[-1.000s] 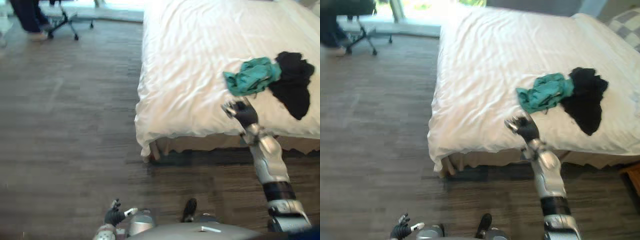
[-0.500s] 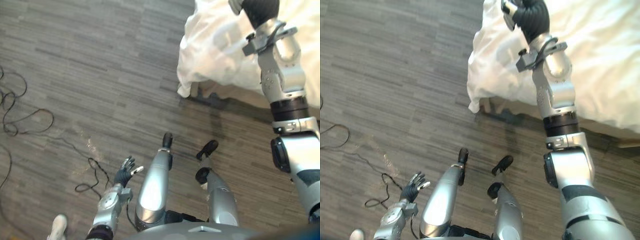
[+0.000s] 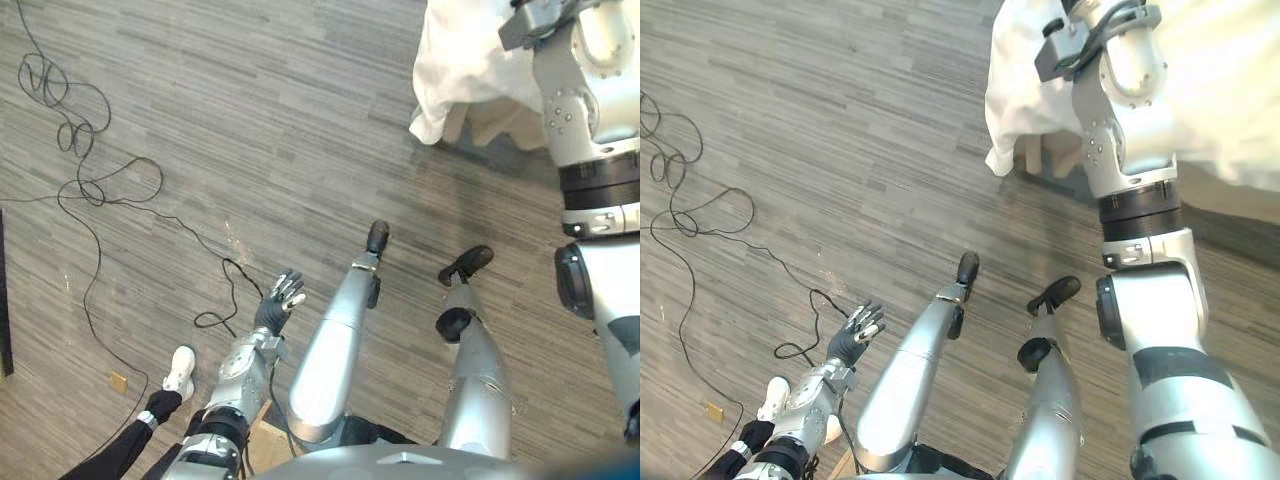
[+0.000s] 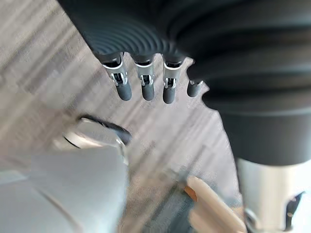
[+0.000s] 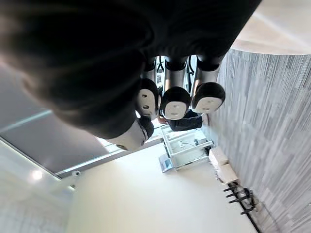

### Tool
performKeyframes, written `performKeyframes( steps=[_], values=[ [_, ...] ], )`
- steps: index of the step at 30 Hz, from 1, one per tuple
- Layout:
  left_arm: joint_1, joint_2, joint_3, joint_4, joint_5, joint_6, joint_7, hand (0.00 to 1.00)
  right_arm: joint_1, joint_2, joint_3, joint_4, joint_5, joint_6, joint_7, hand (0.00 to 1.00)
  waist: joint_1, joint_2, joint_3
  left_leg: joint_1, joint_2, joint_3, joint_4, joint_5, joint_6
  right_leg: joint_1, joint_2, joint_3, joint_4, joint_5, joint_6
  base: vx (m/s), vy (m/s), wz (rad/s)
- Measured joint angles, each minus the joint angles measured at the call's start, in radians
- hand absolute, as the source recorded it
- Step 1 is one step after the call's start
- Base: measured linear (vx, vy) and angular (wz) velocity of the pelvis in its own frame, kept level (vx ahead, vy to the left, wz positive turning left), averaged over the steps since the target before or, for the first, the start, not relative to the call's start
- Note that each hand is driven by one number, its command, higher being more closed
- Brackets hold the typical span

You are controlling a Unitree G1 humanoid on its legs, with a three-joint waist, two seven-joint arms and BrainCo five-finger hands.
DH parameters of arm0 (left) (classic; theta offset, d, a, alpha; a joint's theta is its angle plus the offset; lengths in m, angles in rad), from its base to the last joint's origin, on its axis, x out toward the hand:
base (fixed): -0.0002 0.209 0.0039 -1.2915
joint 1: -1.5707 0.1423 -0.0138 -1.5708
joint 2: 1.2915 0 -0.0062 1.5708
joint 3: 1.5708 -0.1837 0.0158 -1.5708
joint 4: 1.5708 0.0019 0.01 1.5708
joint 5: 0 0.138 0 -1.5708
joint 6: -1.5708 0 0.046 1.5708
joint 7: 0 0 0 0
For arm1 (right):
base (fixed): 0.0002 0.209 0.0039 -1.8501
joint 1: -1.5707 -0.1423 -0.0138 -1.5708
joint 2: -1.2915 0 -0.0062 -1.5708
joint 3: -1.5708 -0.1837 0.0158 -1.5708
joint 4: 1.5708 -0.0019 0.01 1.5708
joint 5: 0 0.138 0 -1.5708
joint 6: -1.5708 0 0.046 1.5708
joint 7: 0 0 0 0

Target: Tidy the bed and pick cloth on bed and put in laundry

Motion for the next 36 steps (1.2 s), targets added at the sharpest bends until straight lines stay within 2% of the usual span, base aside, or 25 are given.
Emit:
performKeyframes(
  steps=[6, 9, 12, 15, 18, 24, 25, 29, 31, 33, 34, 36],
  values=[
    [-0.042, -0.077, 0.062, -0.058, -0.03, -0.002, 0.005, 0.0, -0.016, 0.006, -0.055, -0.01, 0.021, 0.042, -0.075, 1.0, -0.004, 0.004, -0.002, -0.075, 0.024, -0.002, 0.003, 0.017, -0.023, -0.092, 0.003, -0.015, 0.063, -0.035, -0.027, 0.02, -0.049, 0.02],
    [-0.065, -0.118, 0.098, -0.059, -0.035, 0.0, 0.01, 0.0, -0.05, 0.014, -0.051, 0.002, 0.061, 0.064, -0.08, 1.0, -0.007, 0.004, -0.002, -0.105, 0.048, 0.0, 0.019, 0.019, -0.032, -0.118, 0.018, -0.023, 0.08, -0.047, -0.044, 0.04, -0.062, -0.02],
    [-0.07, -0.145, 0.103, -0.059, -0.035, 0.0, 0.013, 0.0, -0.053, 0.026, -0.057, 0.018, 0.109, 0.084, -0.088, 1.0, -0.01, 0.004, -0.002, -0.112, 0.061, 0.01, 0.025, 0.017, -0.035, -0.128, 0.024, -0.021, 0.087, -0.053, -0.045, 0.04, -0.045, -0.06],
    [-0.077, -0.164, 0.125, -0.066, -0.031, 0.002, 0.052, 0.0, -0.056, 0.053, -0.074, 0.006, 0.176, 0.085, -0.088, 1.0, -0.031, 0.002, -0.002, -0.143, 0.075, 0.024, 0.04, 0.012, -0.034, -0.155, 0.027, -0.018, 0.095, -0.054, -0.044, 0.02, -0.005, -0.06],
    [-0.08, -0.182, 0.15, -0.096, -0.028, 0.021, 0.092, 0.0, -0.022, 0.082, -0.119, -0.014, 0.267, 0.062, -0.086, 1.0, -0.045, 0.001, -0.001, -0.142, 0.115, 0.108, 0.041, 0.017, -0.031, -0.168, 0.023, 0.0, 0.104, -0.053, -0.044, 0.02, -0.003, -0.02],
    [-0.078, -0.19, 0.191, -0.123, -0.028, 0.063, 0.121, 0.0, 0.109, 0.117, -0.222, -0.116, 0.439, -0.014, -0.065, 1.0, -0.087, -0.023, 0.004, -0.141, 0.115, 0.165, 0.061, 0.008, -0.006, -0.196, 0.013, 0.055, 0.108, -0.039, -0.027, 0.02, 0.018, -0.18],
    [-0.076, -0.191, 0.205, -0.135, -0.028, 0.064, 0.125, 0.0, 0.15, 0.117, -0.263, -0.143, 0.493, -0.037, -0.053, 1.0, -0.095, -0.036, 0.005, -0.141, 0.117, 0.181, 0.069, 0.001, -0.003, -0.204, 0.015, 0.071, 0.104, -0.032, -0.024, 0.02, 0.008, -0.25],
    [-0.067, -0.191, 0.229, -0.135, -0.028, 0.063, 0.131, 0.0, 0.228, 0.117, -0.377, -0.183, 0.577, -0.081, -0.033, 1.0, -0.14, -0.053, 0.01, -0.138, 0.12, 0.214, 0.077, -0.014, 0.002, -0.209, 0.015, 0.094, 0.086, -0.02, -0.01, 0.03, 0.009, -0.22],
    [-0.061, -0.191, 0.239, -0.134, -0.028, 0.059, 0.129, 0.0, 0.276, 0.116, -0.458, -0.179, 0.607, -0.105, -0.022, 1.0, -0.151, -0.065, 0.014, -0.13, 0.121, 0.236, 0.08, -0.02, 0.007, -0.214, 0.017, 0.116, 0.078, -0.009, -0.008, 0.04, 0.006, -0.23],
    [-0.058, -0.191, 0.243, -0.134, -0.028, 0.057, 0.128, 0.0, 0.296, 0.116, -0.479, -0.175, 0.612, -0.112, -0.02, 1.0, -0.157, -0.067, 0.014, -0.13, 0.121, 0.241, 0.081, -0.022, 0.009, -0.214, 0.017, 0.119, 0.076, -0.005, -0.013, 0.04, 0.0, -0.19],
    [-0.051, -0.191, 0.256, -0.13, -0.028, 0.04, 0.121, 0.0, 0.355, 0.11, -0.556, -0.111, 0.635, -0.134, -0.019, 1.0, -0.172, -0.072, 0.014, -0.124, 0.124, 0.259, 0.09, -0.031, 0.016, -0.215, 0.022, 0.138, 0.07, 0.006, -0.008, 0.07, -0.005, -0.27],
    [-0.043, -0.192, 0.26, -0.13, -0.028, 0.032, 0.113, 0.0, 0.414, 0.109, -0.64, -0.033, 0.653, -0.142, -0.039, 1.0, -0.179, -0.072, 0.014, -0.12, 0.127, 0.277, 0.093, -0.041, 0.019, -0.216, 0.026, 0.15, 0.054, 0.017, -0.004, 0.07, -0.008, -0.32]
  ],
)
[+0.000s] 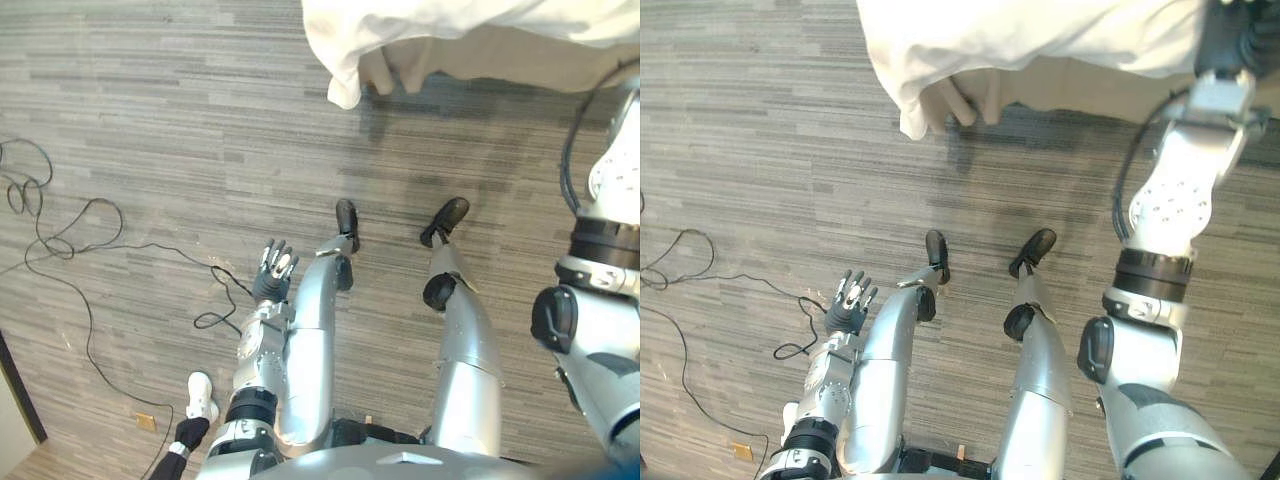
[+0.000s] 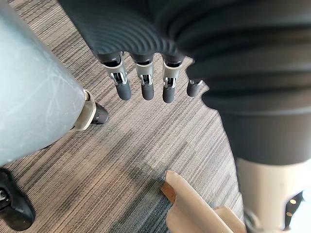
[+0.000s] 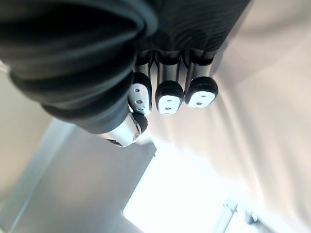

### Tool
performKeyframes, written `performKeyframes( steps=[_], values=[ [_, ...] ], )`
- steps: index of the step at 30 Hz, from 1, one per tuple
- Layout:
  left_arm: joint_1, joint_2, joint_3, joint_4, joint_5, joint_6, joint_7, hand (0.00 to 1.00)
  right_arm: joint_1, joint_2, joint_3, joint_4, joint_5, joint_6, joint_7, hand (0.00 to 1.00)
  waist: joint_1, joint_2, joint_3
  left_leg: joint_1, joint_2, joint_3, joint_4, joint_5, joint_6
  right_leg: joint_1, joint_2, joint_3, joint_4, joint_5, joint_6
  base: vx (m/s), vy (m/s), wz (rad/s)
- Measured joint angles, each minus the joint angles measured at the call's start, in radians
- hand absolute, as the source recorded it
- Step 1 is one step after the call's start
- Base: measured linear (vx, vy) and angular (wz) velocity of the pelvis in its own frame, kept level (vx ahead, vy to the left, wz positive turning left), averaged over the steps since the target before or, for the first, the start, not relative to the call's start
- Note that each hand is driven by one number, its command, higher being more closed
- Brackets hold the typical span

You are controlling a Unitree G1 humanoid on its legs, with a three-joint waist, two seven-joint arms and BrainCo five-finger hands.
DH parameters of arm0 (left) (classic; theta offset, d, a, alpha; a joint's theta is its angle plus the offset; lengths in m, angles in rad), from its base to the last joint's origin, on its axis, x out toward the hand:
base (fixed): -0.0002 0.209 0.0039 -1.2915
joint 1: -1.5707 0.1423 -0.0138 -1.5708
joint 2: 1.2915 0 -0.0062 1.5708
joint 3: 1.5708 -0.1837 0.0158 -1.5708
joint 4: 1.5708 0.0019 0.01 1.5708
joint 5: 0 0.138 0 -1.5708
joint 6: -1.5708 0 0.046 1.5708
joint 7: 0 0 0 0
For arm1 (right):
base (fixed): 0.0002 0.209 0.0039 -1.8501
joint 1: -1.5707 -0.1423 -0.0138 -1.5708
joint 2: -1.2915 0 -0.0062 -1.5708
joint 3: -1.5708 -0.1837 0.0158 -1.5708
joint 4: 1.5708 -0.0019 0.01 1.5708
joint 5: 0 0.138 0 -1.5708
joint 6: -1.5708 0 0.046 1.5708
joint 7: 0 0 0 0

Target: Tidy the bed and pick cloth on bed and put in laundry

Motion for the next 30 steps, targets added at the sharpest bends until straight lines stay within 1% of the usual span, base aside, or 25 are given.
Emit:
performKeyframes(
  steps=[3, 6, 7, 8, 9, 10, 11, 12, 13, 14, 15, 16, 17, 18, 20, 21, 22, 23, 24, 25, 26, 27, 28, 29, 30],
  values=[
    [0.027, 0.0, 0.033, 0.0, -0.001, -0.01, -0.006, 0.0, 0.09, -0.003, -0.082, 0.032, 0.015, -0.014, -0.001, 1.0, -0.025, -0.001, 0.0, 0.006, 0.009, 0.017, 0.022, -0.019, 0.0, 0.0, 0.012, 0.02, -0.012, 0.018, -0.009, 0.08, -0.012, -0.31],
    [0.05, 0.002, 0.037, -0.004, -0.004, -0.013, -0.039, 0.0, 0.14, -0.074, -0.132, 0.02, 0.021, -0.038, 0.014, 1.0, -0.03, 0.0, 0.0, 0.032, 0.023, 0.028, 0.037, -0.038, 0.001, 0.015, 0.024, 0.039, -0.007, 0.019, -0.01, 0.06, -0.022, -0.24],
    [0.058, 0.002, 0.039, -0.005, -0.01, -0.013, -0.048, 0.0, 0.145, -0.105, -0.145, 0.012, 0.021, -0.062, 0.036, 1.0, -0.034, 0.0, 0.0, 0.043, 0.025, 0.027, 0.038, -0.042, 0.0, 0.027, 0.027, 0.039, -0.007, 0.019, -0.009, 0.05, -0.027, -0.12],
    [0.062, 0.003, 0.04, -0.005, -0.01, -0.013, -0.052, 0.0, 0.146, -0.119, -0.145, 0.006, 0.02, -0.074, 0.046, 1.0, -0.038, 0.0, 0.0, 0.051, 0.026, 0.025, 0.039, -0.044, -0.002, 0.035, 0.028, 0.038, -0.007, 0.018, -0.009, 0.03, -0.031, -0.07],
    [0.085, 0.005, 0.042, -0.006, -0.011, -0.011, -0.071, 0.0, 0.155, -0.154, -0.143, -0.048, -0.026, -0.104, 0.07, 1.0, -0.044, 0.0, 0.0, 0.064, 0.03, 0.008, 0.052, -0.053, -0.006, 0.06, 0.033, 0.032, -0.006, 0.013, -0.008, 0.01, -0.026, -0.03],
    [0.094, 0.007, 0.042, -0.01, -0.012, -0.011, -0.073, 0.0, 0.162, -0.169, -0.142, -0.077, -0.067, -0.114, 0.077, 1.0, -0.044, 0.0, 0.0, 0.067, 0.032, 0.005, 0.054, -0.054, -0.006, 0.067, 0.034, 0.029, -0.005, 0.009, -0.007, 0.0, 0.0, 0.0],
    [0.106, 0.014, 0.042, -0.013, -0.013, -0.009, -0.078, 0.0, 0.174, -0.193, -0.134, -0.123, -0.138, -0.128, 0.082, 1.0, -0.044, 0.0, 0.0, 0.071, 0.033, -0.001, 0.055, -0.056, -0.007, 0.077, 0.035, 0.022, -0.005, 0.005, -0.008, -0.02, -0.019, 0.07],
    [0.119, 0.031, 0.042, -0.015, -0.018, -0.002, -0.082, 0.0, 0.177, -0.226, -0.11, -0.184, -0.216, -0.133, 0.087, 1.0, -0.044, -0.001, -0.001, 0.076, 0.035, -0.009, 0.058, -0.056, -0.007, 0.087, 0.036, 0.015, -0.005, -0.004, -0.001, -0.02, -0.018, 0.09],
    [0.131, 0.044, 0.042, -0.015, -0.033, 0.007, -0.082, 0.0, 0.174, -0.251, -0.08, -0.225, -0.27, -0.134, 0.097, 1.0, -0.043, -0.003, -0.001, 0.082, 0.035, -0.015, 0.061, -0.056, -0.007, 0.097, 0.037, 0.011, -0.005, -0.006, -0.003, -0.02, -0.024, 0.08],
    [0.139, 0.053, 0.042, -0.015, -0.039, 0.012, -0.082, 0.0, 0.173, -0.268, -0.052, -0.249, -0.299, -0.136, 0.106, 1.0, -0.041, -0.003, -0.001, 0.087, 0.036, -0.02, 0.062, -0.056, -0.007, 0.106, 0.037, 0.006, -0.006, -0.006, -0.003, -0.02, -0.027, 0.1],
    [0.153, 0.069, 0.044, -0.018, -0.05, 0.017, -0.083, 0.0, 0.172, -0.285, 0.011, -0.306, -0.344, -0.137, 0.13, 1.0, -0.04, -0.007, -0.003, 0.096, 0.04, -0.024, 0.061, -0.056, -0.009, 0.121, 0.038, -0.005, -0.007, -0.013, -0.01, -0.02, -0.03, 0.13],
    [0.162, 0.082, 0.044, -0.022, -0.05, 0.024, -0.083, 0.0, 0.17, -0.286, 0.054, -0.347, -0.379, -0.138, 0.157, 1.0, -0.038, -0.013, -0.004, 0.103, 0.04, -0.028, 0.057, -0.054, -0.012, 0.131, 0.038, -0.014, -0.007, -0.021, -0.018, -0.01, -0.051, 0.17],
    [0.173, 0.095, 0.044, -0.035, -0.05, 0.036, -0.084, 0.0, 0.163, -0.286, 0.121, -0.391, -0.409, -0.137, 0.18, 1.0, -0.032, -0.021, -0.003, 0.113, 0.04, -0.036, 0.052, -0.049, -0.015, 0.145, 0.038, -0.025, -0.008, -0.022, -0.02, -0.01, -0.038, 0.16],
    [0.175, 0.099, 0.045, -0.037, -0.05, 0.037, -0.085, 0.0, 0.155, -0.286, 0.154, -0.403, -0.422, -0.136, 0.192, 1.0, -0.028, -0.024, -0.004, 0.118, 0.04, -0.04, 0.049, -0.046, -0.016, 0.151, 0.038, -0.029, -0.008, -0.022, -0.019, 0.0, -0.05, 0.18],
    [0.176, 0.101, 0.044, -0.036, -0.049, 0.036, -0.108, 0.0, 0.085, -0.285, 0.294, -0.41, -0.473, -0.103, 0.233, 1.0, -0.011, -0.025, -0.004, 0.135, 0.036, -0.064, 0.046, -0.036, -0.021, 0.182, 0.039, -0.05, -0.011, -0.023, -0.019, -0.01, -0.046, 0.2],
    [0.177, 0.102, 0.043, -0.036, -0.049, 0.035, -0.113, 0.0, 0.059, -0.283, 0.334, -0.409, -0.482, -0.09, 0.243, 1.0, -0.01, -0.025, -0.004, 0.135, 0.032, -0.076, 0.045, -0.034, -0.023, 0.188, 0.039, -0.058, -0.014, -0.022, -0.019, -0.01, -0.038, 0.24],
    [0.176, 0.109, 0.042, -0.035, -0.048, 0.034, -0.112, 0.0, 0.006, -0.271, 0.403, -0.409, -0.504, -0.065, 0.264, 1.0, -0.006, -0.026, -0.005, 0.135, 0.033, -0.088, 0.045, -0.03, -0.025, 0.197, 0.039, -0.07, -0.014, -0.021, -0.02, -0.02, -0.026, 0.22],
    [0.168, 0.121, 0.03, -0.031, -0.046, 0.035, -0.111, 0.0, -0.045, -0.26, 0.469, -0.407, -0.531, -0.045, 0.278, 1.0, 0.009, -0.028, -0.006, 0.135, 0.032, -0.098, 0.045, -0.029, -0.027, 0.203, 0.04, -0.079, -0.013, -0.021, -0.02, -0.02, -0.026, 0.2],
    [0.161, 0.127, 0.026, -0.028, -0.045, 0.035, -0.109, 0.0, -0.072, -0.254, 0.502, -0.403, -0.545, -0.031, 0.282, 1.0, 0.016, -0.028, -0.006, 0.134, 0.032, -0.104, 0.045, -0.027, -0.028, 0.206, 0.04, -0.083, -0.013, -0.021, -0.02, -0.02, -0.024, 0.21],
    [0.136, 0.137, 0.025, -0.011, -0.032, 0.041, -0.105, 0.0, -0.134, -0.24, 0.565, -0.393, -0.575, 0.003, 0.279, 1.0, 0.024, -0.028, -0.006, 0.13, 0.031, -0.114, 0.045, -0.022, -0.027, 0.211, 0.04, -0.095, -0.014, -0.021, -0.02, -0.03, -0.02, 0.25],
    [0.095, 0.149, 0.024, 0.013, -0.024, 0.061, -0.104, 0.0, -0.189, -0.22, 0.611, -0.385, -0.597, 0.033, 0.273, 1.0, 0.038, -0.029, -0.006, 0.119, 0.03, -0.129, 0.043, -0.019, -0.028, 0.211, 0.041, -0.108, -0.016, -0.023, -0.018, -0.03, -0.019, 0.26],
    [0.073, 0.153, 0.024, 0.023, -0.018, 0.07, -0.104, 0.0, -0.211, -0.21, 0.628, -0.383, -0.602, 0.047, 0.268, 1.0, 0.043, -0.029, -0.006, 0.114, 0.03, -0.132, 0.042, -0.017, -0.028, 0.211, 0.041, -0.115, -0.02, -0.024, -0.017, -0.04, -0.019, 0.33],
    [0.033, 0.16, 0.024, 0.038, -0.003, 0.082, -0.104, 0.0, -0.253, -0.183, 0.657, -0.38, -0.611, 0.073, 0.254, 1.0, 0.049, -0.032, -0.008, 0.101, 0.027, -0.138, 0.029, -0.005, -0.024, 0.209, 0.039, -0.13, -0.032, -0.025, -0.016, -0.03, -0.015, 0.3],
    [0.018, 0.16, 0.024, 0.041, -0.002, 0.085, -0.104, 0.0, -0.27, -0.169, 0.668, -0.38, -0.612, 0.085, 0.246, 1.0, 0.054, -0.035, -0.009, 0.094, 0.024, -0.142, 0.024, 0.0, -0.024, 0.204, 0.039, -0.135, -0.036, -0.025, -0.016, -0.03, -0.014, 0.32],
    [-0.011, 0.161, 0.026, 0.046, -0.002, 0.095, -0.104, 0.0, -0.298, -0.132, 0.687, -0.376, -0.62, 0.105, 0.23, 1.0, 0.063, -0.045, -0.013, 0.08, 0.02, -0.143, 0.012, 0.01, -0.024, 0.188, 0.035, -0.14, -0.036, -0.025, -0.015, -0.02, -0.006, 0.22]
  ],
)
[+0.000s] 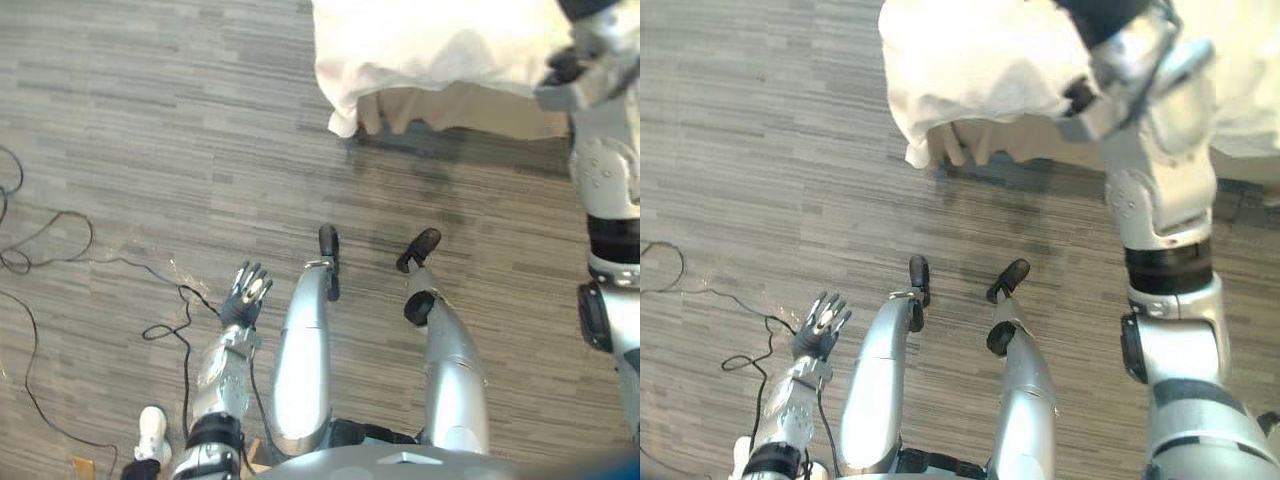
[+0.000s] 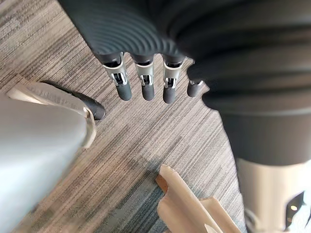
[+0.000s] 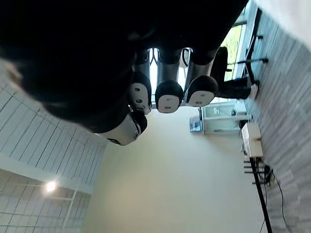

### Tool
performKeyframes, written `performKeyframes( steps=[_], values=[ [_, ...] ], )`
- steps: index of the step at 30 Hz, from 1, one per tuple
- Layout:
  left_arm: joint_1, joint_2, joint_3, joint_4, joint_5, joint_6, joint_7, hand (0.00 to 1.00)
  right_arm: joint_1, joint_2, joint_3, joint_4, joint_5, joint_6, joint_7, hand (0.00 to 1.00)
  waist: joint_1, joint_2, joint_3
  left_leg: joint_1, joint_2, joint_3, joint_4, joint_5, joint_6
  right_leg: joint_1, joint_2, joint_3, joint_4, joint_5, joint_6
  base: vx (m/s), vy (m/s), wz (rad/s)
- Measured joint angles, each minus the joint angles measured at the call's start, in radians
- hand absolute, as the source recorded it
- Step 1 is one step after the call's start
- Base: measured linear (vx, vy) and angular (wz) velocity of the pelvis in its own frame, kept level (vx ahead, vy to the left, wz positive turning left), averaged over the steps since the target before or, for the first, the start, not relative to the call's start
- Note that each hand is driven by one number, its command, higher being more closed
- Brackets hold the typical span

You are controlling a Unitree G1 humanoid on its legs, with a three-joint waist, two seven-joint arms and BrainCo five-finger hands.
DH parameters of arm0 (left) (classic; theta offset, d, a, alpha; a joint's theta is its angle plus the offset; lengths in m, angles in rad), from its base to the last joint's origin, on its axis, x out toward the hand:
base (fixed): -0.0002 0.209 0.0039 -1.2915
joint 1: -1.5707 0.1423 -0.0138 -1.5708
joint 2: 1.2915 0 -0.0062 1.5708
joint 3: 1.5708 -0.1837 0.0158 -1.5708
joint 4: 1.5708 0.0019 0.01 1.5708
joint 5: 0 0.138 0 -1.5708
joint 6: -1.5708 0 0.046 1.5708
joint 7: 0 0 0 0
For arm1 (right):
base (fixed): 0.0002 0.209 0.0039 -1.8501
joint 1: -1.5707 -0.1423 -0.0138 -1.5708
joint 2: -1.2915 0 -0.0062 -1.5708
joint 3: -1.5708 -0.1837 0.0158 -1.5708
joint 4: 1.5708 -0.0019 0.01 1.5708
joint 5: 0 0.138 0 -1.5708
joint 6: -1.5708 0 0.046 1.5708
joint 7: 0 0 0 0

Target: Tidy the bed and pick cloth on bed and put in laundry

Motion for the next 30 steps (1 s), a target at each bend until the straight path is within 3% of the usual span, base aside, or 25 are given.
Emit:
performKeyframes(
  steps=[4, 8, 12, 16, 23, 26, 28, 30],
  values=[
    [-0.08, -0.007, 0.001, 0.033, -0.007, 0.001, 0.001, 0.0, -0.06, 0.104, 0.04, 0.016, -0.047, 0.053, -0.016, 1.0, 0.006, -0.001, 0.0, -0.047, -0.003, -0.007, 0.004, 0.014, -0.003, -0.056, -0.015, -0.011, 0.041, -0.012, -0.015, 0.03, -0.006, 0.1],
    [-0.168, -0.026, 0.0, 0.051, -0.009, 0.0, 0.013, 0.0, -0.079, 0.141, 0.049, 0.068, -0.08, 0.083, -0.046, 1.0, 0.005, -0.001, 0.0, -0.103, 0.001, -0.019, 0.014, 0.021, -0.009, -0.123, -0.027, -0.018, 0.099, -0.041, -0.026, 0.04, -0.029, 0.06],
    [-0.246, -0.043, -0.002, 0.071, -0.038, 0.009, 0.028, 0.0, -0.115, 0.158, 0.049, 0.175, -0.086, 0.097, -0.101, 1.0, 0.008, 0.001, 0.0, -0.183, 0.019, -0.045, 0.054, 0.021, -0.011, -0.188, -0.026, -0.04, 0.143, -0.062, -0.03, 0.02, -0.04, 0.06],
    [-0.333, -0.06, -0.01, 0.108, -0.046, 0.032, 0.045, 0.0, -0.188, 0.175, 0.028, 0.36, -0.088, 0.147, -0.158, 1.0, 0.032, 0.006, 0.002, -0.265, 0.037, -0.059, 0.086, 0.027, -0.02, -0.263, -0.021, -0.047, 0.172, -0.072, -0.034, 0.0, -0.026, -0.04],
    [-0.422, -0.085, -0.009, 0.108, -0.053, 0.084, 0.11, 0.0, -0.187, 0.181, -0.013, 0.537, -0.103, 0.22, -0.144, 1.0, 0.03, 0.017, 0.01, -0.344, 0.065, -0.07, 0.085, 0.04, -0.027, -0.327, 0.006, -0.064, 0.152, -0.068, -0.029, 0.02, -0.035, -0.06],
    [-0.446, -0.085, -0.007, 0.108, -0.077, 0.108, 0.115, 0.0, -0.157, 0.175, -0.115, 0.606, -0.056, 0.233, -0.141, 1.0, 0.026, 0.023, 0.019, -0.348, 0.066, -0.066, 0.076, 0.049, -0.033, -0.338, 0.007, -0.067, 0.149, -0.067, -0.028, 0.05, -0.05, -0.01],
    [-0.451, -0.089, 0.006, 0.108, -0.077, 0.121, 0.138, 0.0, -0.097, 0.181, -0.155, 0.606, 0.063, 0.21, -0.107, 1.0, -0.004, 0.024, 0.019, -0.348, 0.07, -0.064, 0.085, 0.052, -0.04, -0.343, 0.007, -0.064, 0.16, -0.065, -0.034, 0.07, -0.059, -0.06],
    [-0.459, -0.097, 0.019, 0.109, -0.077, 0.128, 0.156, 0.0, -0.061, 0.184, -0.185, 0.629, 0.099, 0.2, -0.1, 1.0, -0.02, 0.024, 0.019, -0.342, 0.074, -0.056, 0.091, 0.046, -0.04, -0.344, 0.007, -0.056, 0.167, -0.065, -0.035, 0.06, -0.048, -0.13]
  ],
)
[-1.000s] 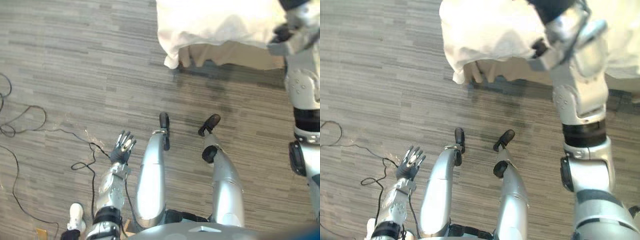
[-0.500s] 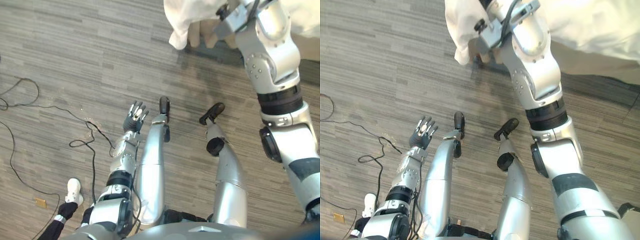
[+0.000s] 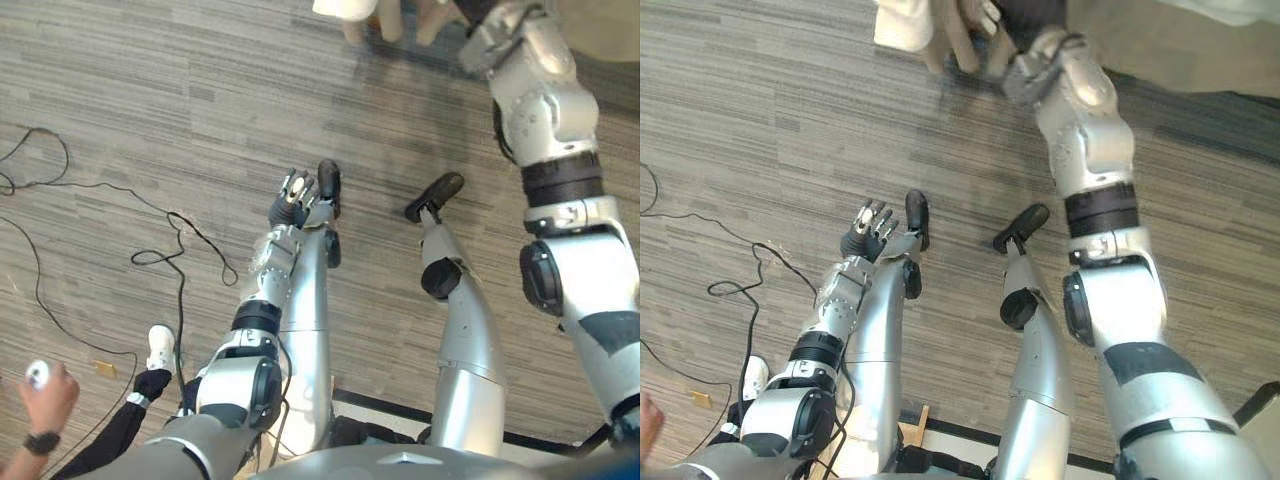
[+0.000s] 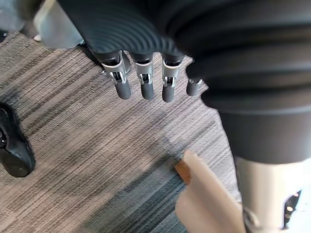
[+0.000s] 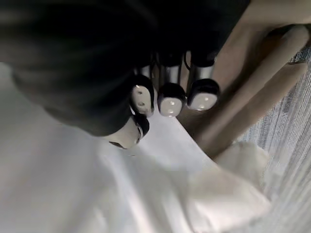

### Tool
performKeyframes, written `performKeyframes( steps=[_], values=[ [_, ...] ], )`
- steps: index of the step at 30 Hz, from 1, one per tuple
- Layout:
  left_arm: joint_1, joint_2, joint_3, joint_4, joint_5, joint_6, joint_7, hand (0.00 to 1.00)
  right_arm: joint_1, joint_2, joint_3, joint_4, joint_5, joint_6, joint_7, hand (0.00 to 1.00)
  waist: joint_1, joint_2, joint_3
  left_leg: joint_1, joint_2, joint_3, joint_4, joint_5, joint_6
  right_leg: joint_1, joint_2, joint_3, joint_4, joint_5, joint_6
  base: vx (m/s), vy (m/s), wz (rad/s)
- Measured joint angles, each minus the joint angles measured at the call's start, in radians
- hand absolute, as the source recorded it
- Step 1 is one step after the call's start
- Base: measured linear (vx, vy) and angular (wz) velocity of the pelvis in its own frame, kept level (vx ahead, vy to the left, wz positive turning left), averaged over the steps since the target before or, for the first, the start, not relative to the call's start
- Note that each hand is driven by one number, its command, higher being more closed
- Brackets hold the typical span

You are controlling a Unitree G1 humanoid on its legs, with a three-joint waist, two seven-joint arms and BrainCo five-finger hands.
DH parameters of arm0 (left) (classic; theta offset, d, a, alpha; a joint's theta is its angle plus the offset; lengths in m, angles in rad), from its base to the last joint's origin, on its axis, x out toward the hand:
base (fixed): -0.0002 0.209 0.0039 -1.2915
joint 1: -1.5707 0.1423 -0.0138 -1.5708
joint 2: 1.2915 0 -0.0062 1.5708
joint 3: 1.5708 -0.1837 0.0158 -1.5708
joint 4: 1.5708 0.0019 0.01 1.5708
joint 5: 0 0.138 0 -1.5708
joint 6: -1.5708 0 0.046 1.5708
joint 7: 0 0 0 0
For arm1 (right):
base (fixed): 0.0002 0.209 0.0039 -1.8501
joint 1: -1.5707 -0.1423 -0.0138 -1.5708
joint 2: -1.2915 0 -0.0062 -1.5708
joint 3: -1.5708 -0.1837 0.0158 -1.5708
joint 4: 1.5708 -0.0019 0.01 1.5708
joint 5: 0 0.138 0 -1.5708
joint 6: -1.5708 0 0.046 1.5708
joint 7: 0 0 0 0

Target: Tidy the bed and pick cloth on bed and put in laundry

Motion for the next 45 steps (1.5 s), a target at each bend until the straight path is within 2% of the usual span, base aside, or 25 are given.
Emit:
performKeyframes(
  steps=[2, 3, 6, 8, 11, 14, 17, 20, 22, 24, 25, 27, 30, 31, 32, 33, 34, 35, 37, 39, 40, 41, 42, 44, 45],
  values=[
    [-0.021, -0.035, 0.038, 0.004, 0.0, 0.005, 0.025, 0.0, 0.092, 0.008, -0.088, 0.058, 0.016, -0.024, 0.024, 1.0, -0.016, 0.0, 0.0, 0.018, 0.001, 0.025, -0.001, -0.008, 0.003, 0.0, -0.001, 0.024, 0.007, 0.001, -0.001, 0.05, -0.041, -0.18],
    [-0.027, -0.053, 0.062, 0.007, 0.0, 0.006, 0.042, 0.0, 0.143, 0.017, -0.12, 0.088, 0.021, -0.04, 0.036, 0.0, -0.032, 0.0, 0.0, 0.032, 0.003, 0.04, -0.002, -0.014, 0.006, 0.001, -0.001, 0.041, 0.008, 0.001, -0.001, 0.04, -0.033, -0.23],
    [-0.027, -0.071, 0.12, 0.033, 0.0, 0.007, 0.066, 0.0, 0.255, 0.054, -0.178, 0.151, 0.009, -0.082, 0.072, 0.0, -0.063, 0.0, -0.001, 0.072, 0.004, 0.073, -0.008, -0.033, 0.008, 0.009, 0.0, 0.079, 0.015, 0.001, 0.0, 0.04, -0.039, -0.28],
    [-0.018, -0.075, 0.151, 0.058, 0.001, 0.008, 0.083, 0.0, 0.343, 0.084, -0.212, 0.186, -0.033, -0.134, 0.075, 0.0, -0.091, 0.001, -0.001, 0.128, 0.004, 0.099, -0.024, -0.042, 0.008, 0.038, 0.002, 0.104, 0.013, 0.001, 0.0, 0.04, -0.052, -0.27],
    [0.004, -0.078, 0.168, 0.076, 0.023, 0.006, 0.083, 0.0, 0.456, 0.088, -0.224, 0.202, -0.056, -0.218, 0.104, 0.0, -0.111, 0.003, -0.003, 0.21, 0.018, 0.105, -0.025, -0.058, -0.003, 0.116, 0.022, 0.115, 0.004, -0.005, -0.002, 0.03, -0.058, -0.19],
    [0.059, -0.077, 0.166, 0.076, 0.091, 0.003, 0.087, 0.0, 0.555, 0.09, -0.243, 0.201, -0.084, -0.276, 0.1, 0.0, -0.124, -0.003, -0.006, 0.322, 0.032, 0.146, -0.022, -0.086, -0.007, 0.201, 0.038, 0.151, -0.004, -0.015, -0.008, 0.04, -0.047, -0.36],
    [0.119, -0.064, 0.16, 0.073, 0.193, -0.002, 0.122, 0.0, 0.636, 0.11, -0.247, 0.198, -0.104, -0.293, 0.098, 0.0, -0.151, -0.013, -0.011, 0.431, 0.034, 0.19, -0.022, -0.114, -0.007, 0.278, 0.045, 0.189, -0.002, -0.019, -0.008, 0.06, -0.001, -0.45],
    [0.185, -0.035, 0.081, 0.073, 0.316, 0.001, 0.145, 0.0, 0.795, 0.132, -0.24, 0.19, -0.188, -0.294, 0.114, 0.0, -0.171, -0.018, -0.014, 0.582, 0.035, 0.24, -0.02, -0.148, -0.013, 0.386, 0.048, 0.234, 0.018, -0.032, 0.007, 0.1, 0.059, -0.47],
    [0.236, 0.002, 0.005, 0.074, 0.382, 0.001, 0.153, 0.0, 0.927, 0.165, -0.209, 0.223, -0.227, -0.295, 0.142, 0.0, -0.189, -0.037, -0.048, 0.696, 0.03, 0.269, -0.029, -0.179, -0.01, 0.468, 0.05, 0.264, 0.028, -0.053, 0.016, 0.05, 0.057, -0.36],
    [0.267, 0.039, -0.052, 0.079, 0.407, -0.002, 0.153, 0.0, 0.992, 0.18, -0.172, 0.279, -0.233, -0.296, 0.16, 0.0, -0.21, -0.05, -0.08, 0.751, 0.02, 0.27, -0.045, -0.192, -0.017, 0.519, 0.051, 0.272, 0.01, -0.06, 0.019, 0.04, 0.055, -0.11],
    [0.293, 0.071, -0.093, 0.087, 0.433, -0.01, 0.155, 0.0, 1.053, 0.197, -0.159, 0.325, -0.234, -0.297, 0.177, 0.0, -0.223, -0.067, -0.103, 0.805, 0.004, 0.268, -0.068, -0.197, -0.019, 0.568, 0.053, 0.283, -0.008, -0.06, 0.027, 0.05, 0.061, -0.09],
    [0.326, 0.089, -0.114, 0.087, 0.474, -0.016, 0.162, 0.0, 1.115, 0.207, -0.159, 0.356, -0.236, -0.303, 0.191, 0.0, -0.23, -0.073, -0.11, 0.871, -0.009, 0.271, -0.093, -0.202, -0.02, 0.627, 0.054, 0.293, -0.027, -0.06, 0.038, 0.05, 0.076, -0.19],
    [0.429, 0.098, -0.143, 0.087, 0.564, -0.029, 0.181, 0.0, 1.23, 0.207, -0.167, 0.372, -0.271, -0.332, 0.227, 0.0, -0.238, -0.075, -0.116, 1.051, -0.023, 0.35, -0.167, -0.204, -0.02, 0.757, 0.053, 0.29, -0.079, -0.075, 0.035, 0.09, 0.108, -0.63],
    [0.518, 0.085, -0.149, 0.09, 0.594, -0.035, 0.195, 0.0, 1.266, 0.217, -0.175, 0.38, -0.294, -0.345, 0.229, 0.0, -0.239, -0.067, -0.152, 1.157, -0.024, 0.447, -0.256, -0.174, -0.022, 0.81, 0.01, 0.182, -0.07, -0.107, 0.02, 0.11, 0.11, -1.02],
    [0.554, 0.081, -0.154, 0.097, 0.604, -0.036, 0.198, 0.0, 1.274, 0.222, -0.181, 0.388, -0.305, -0.349, 0.229, 0.0, -0.238, -0.056, -0.172, 1.186, -0.026, 0.479, -0.277, -0.17, -0.025, 0.824, -0.013, 0.127, -0.059, -0.124, 0.003, 0.13, 0.117, -1.32],
    [0.597, 0.08, -0.172, 0.113, 0.619, -0.039, 0.21, 0.0, 1.301, 0.227, -0.182, 0.396, -0.317, -0.35, 0.229, 0.0, -0.24, -0.066, -0.203, 1.236, -0.035, 0.527, -0.299, -0.173, -0.035, 0.847, -0.035, 0.072, -0.061, -0.139, 0.005, 0.13, 0.124, -1.33],
    [0.632, 0.08, -0.199, 0.143, 0.663, -0.041, 0.238, 0.0, 1.312, 0.231, -0.181, 0.412, -0.339, -0.35, 0.232, 0.0, -0.239, -0.05, -0.225, 1.289, -0.041, 0.571, -0.31, -0.185, -0.052, 0.874, -0.021, 0.079, -0.074, -0.106, 0.018, 0.14, 0.145, -1.36],
    [0.643, 0.083, -0.227, 0.18, 0.699, -0.043, 0.259, 0.0, 1.334, 0.237, -0.183, 0.419, -0.345, -0.354, 0.238, 0.0, -0.254, -0.033, -0.252, 1.317, -0.035, 0.59, -0.31, -0.194, -0.053, 0.887, 0.005, 0.116, -0.091, -0.095, 0.025, 0.1, 0.118, -1.0],
    [0.649, 0.079, -0.271, 0.213, 0.762, -0.047, 0.29, 0.0, 1.349, 0.242, -0.204, 0.421, -0.342, -0.356, 0.249, 0.0, -0.275, -0.016, -0.273, 1.346, -0.017, 0.583, -0.283, -0.204, -0.048, 0.905, 0.037, 0.162, -0.106, -0.093, 0.027, 0.09, 0.025, -0.82],
    [0.642, 0.077, -0.297, 0.231, 0.785, -0.044, 0.322, 0.0, 1.363, 0.242, -0.213, 0.431, -0.34, -0.346, 0.259, 0.0, -0.275, -0.013, -0.276, 1.364, 0.026, 0.581, -0.16, -0.213, -0.036, 0.931, 0.069, 0.225, -0.107, -0.1, 0.021, 0.05, -0.015, -1.09],
    [0.649, 0.073, -0.299, 0.235, 0.787, -0.04, 0.329, 0.0, 1.374, 0.238, -0.228, 0.438, -0.34, -0.339, 0.264, 0.0, -0.277, -0.009, -0.283, 1.341, 0.066, 0.551, -0.014, -0.197, -0.013, 0.943, 0.089, 0.268, -0.108, -0.104, 0.016, 0.0, -0.035, -1.01],
    [0.654, 0.07, -0.3, 0.24, 0.786, -0.039, 0.337, 0.0, 1.379, 0.233, -0.232, 0.445, -0.341, -0.337, 0.264, 0.0, -0.279, -0.006, -0.284, 1.319, 0.081, 0.514, 0.063, -0.174, 0.008, 0.948, 0.099, 0.291, -0.109, -0.105, 0.016, -0.01, -0.01, -1.35],
    [0.655, 0.065, -0.291, 0.241, 0.786, -0.037, 0.344, 0.0, 1.391, 0.234, -0.242, 0.452, -0.343, -0.337, 0.264, 0.0, -0.28, -0.004, -0.285, 1.252, 0.093, 0.404, 0.209, -0.114, 0.021, 0.953, 0.115, 0.338, -0.118, -0.105, 0.015, 0.0, 0.068, -1.25],
    [0.663, 0.061, -0.273, 0.239, 0.785, -0.043, 0.344, 0.0, 1.408, 0.227, -0.257, 0.453, -0.343, -0.339, 0.26, 0.0, -0.283, 0.019, -0.293, 1.165, 0.056, 0.25, 0.331, -0.181, 0.0, 0.953, 0.141, 0.416, -0.131, -0.101, 0.022, -0.02, 0.137, -1.38],
    [0.665, 0.058, -0.253, 0.238, 0.785, -0.046, 0.344, 0.0, 1.419, 0.229, -0.281, 0.469, -0.344, -0.347, 0.256, 0.0, -0.285, 0.02, -0.294, 1.152, 0.013, 0.189, 0.313, -0.221, 0.002, 0.955, 0.152, 0.466, -0.15, -0.093, 0.034, -0.09, 0.181, -1.62]
  ],
)
